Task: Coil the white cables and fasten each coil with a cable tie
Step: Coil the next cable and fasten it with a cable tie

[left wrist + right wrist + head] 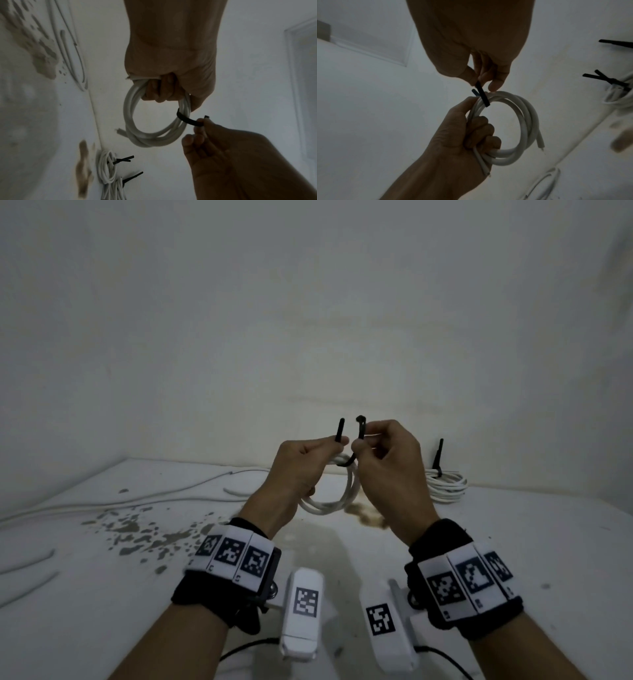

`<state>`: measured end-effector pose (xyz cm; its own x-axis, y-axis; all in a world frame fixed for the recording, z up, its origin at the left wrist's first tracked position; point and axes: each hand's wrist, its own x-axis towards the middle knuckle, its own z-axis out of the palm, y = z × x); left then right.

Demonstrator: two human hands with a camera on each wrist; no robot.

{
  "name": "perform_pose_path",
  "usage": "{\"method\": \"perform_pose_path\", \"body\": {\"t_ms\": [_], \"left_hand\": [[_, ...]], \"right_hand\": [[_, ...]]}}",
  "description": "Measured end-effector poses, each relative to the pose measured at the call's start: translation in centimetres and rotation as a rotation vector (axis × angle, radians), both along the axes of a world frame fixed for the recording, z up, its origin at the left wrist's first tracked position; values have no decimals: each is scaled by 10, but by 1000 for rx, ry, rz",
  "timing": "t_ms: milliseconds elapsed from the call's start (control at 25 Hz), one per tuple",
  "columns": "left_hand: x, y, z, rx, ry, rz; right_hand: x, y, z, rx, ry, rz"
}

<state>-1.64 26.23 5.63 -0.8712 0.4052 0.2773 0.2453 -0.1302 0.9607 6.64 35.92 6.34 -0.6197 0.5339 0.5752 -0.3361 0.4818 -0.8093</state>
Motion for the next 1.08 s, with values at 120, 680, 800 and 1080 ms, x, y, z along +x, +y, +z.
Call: {"method": "perform_pose_path", "body": {"t_ms": [120,680,800,1080], "left_hand": [[-1,-2,3,-62,66,20],[-16,-7,-1,-231,252,80],[-19,-10,-1,-277,285,95],[-21,-20,4,-442,438,141]], "right_hand": [[-9,-3,-1,71,-44,-49],[-19,-6,-17,372,-47,-179],[-18,-6,-16,404,-80,-180],[-11,-6,-9,430,-139,-129]]}}
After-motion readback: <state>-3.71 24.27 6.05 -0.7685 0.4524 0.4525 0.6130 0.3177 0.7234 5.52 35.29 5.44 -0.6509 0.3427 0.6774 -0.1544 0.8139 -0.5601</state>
